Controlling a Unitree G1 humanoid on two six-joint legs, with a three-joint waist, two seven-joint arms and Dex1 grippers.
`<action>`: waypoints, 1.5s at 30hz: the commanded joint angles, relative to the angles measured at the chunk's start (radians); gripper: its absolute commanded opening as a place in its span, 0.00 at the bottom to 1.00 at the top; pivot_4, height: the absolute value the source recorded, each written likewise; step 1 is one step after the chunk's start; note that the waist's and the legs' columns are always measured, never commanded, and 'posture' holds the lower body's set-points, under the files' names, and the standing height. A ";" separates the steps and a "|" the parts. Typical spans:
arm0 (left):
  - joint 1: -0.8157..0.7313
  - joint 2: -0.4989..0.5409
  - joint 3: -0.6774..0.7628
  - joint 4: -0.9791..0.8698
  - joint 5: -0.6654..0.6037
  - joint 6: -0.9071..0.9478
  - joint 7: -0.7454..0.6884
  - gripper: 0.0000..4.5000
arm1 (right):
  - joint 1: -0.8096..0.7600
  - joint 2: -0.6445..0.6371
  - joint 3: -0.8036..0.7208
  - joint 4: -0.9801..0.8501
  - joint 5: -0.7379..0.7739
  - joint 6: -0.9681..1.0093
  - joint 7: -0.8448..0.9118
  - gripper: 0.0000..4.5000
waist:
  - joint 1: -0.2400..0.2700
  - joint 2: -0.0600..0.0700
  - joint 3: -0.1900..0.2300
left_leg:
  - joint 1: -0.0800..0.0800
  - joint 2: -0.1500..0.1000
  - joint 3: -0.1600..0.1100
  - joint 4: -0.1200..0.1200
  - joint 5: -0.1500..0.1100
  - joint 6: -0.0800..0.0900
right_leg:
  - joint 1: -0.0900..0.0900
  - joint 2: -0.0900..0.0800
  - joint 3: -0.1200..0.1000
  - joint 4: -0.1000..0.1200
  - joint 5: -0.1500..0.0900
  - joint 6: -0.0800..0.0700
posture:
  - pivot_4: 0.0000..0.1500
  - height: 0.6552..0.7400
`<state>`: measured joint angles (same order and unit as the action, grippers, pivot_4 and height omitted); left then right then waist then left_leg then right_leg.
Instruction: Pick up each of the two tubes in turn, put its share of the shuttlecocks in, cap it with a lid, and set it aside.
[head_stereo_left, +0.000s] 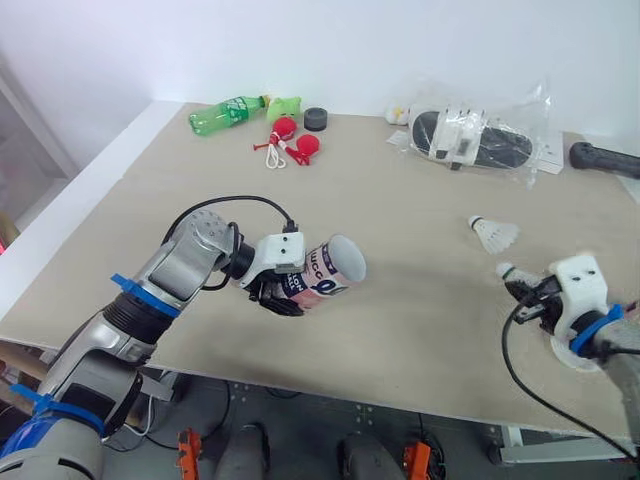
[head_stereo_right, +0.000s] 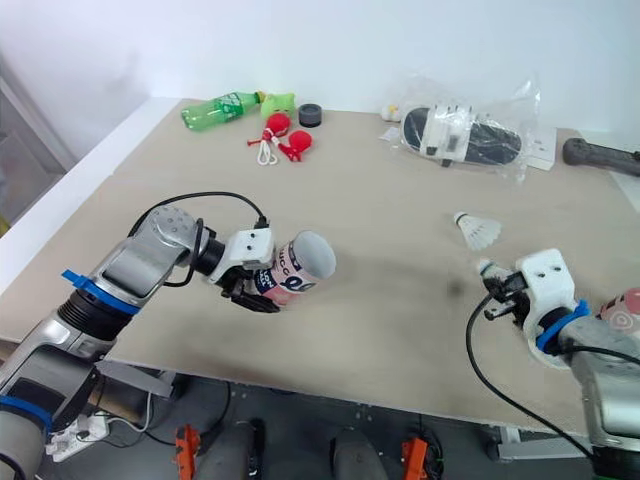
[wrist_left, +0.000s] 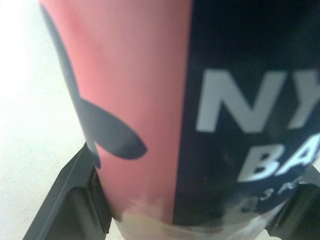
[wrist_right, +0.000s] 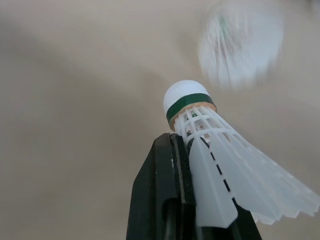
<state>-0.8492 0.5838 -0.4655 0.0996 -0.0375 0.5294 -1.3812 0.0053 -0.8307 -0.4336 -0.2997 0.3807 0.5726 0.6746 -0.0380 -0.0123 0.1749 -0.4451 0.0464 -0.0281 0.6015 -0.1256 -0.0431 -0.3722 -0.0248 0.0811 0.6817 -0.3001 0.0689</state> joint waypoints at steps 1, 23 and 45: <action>-0.006 -0.009 -0.008 -0.001 0.003 -0.004 0.000 0.66 | -0.124 -0.110 0.002 -0.246 0.174 0.086 0.101 0.01 | -0.007 0.000 0.000 | 0.000 0.000 0.000 0.000 0.000 0.000 | 0.000 0.000 0.000 0.000 0.001 0.000 | 1.00 1.00; -0.010 -0.022 -0.006 0.009 0.010 0.002 0.019 0.66 | -0.631 -0.141 0.542 -0.353 0.117 0.194 0.227 0.32 | 0.008 -0.005 0.002 | -0.005 0.002 -0.002 0.001 -0.001 0.000 | -0.004 0.000 -0.004 0.000 -0.001 -0.003 | 1.00 1.00; -0.009 -0.023 -0.014 0.021 0.008 -0.019 0.019 0.66 | -0.247 0.062 -0.018 -0.006 -0.012 0.280 -0.268 0.99 | 0.007 -0.002 0.000 | -0.003 0.001 -0.001 0.001 0.000 0.000 | -0.003 0.000 -0.002 0.000 0.000 -0.002 | 1.00 1.00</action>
<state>-0.8608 0.5628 -0.4732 0.1163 -0.0377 0.5206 -1.3632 -0.2246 -0.7733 -0.4482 -0.3085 0.3978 0.8789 0.4513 -0.0311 -0.0142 0.1746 -0.4477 0.0476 -0.0287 0.6022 -0.1258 -0.0429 -0.3745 -0.0243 0.0791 0.6823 -0.3004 0.0671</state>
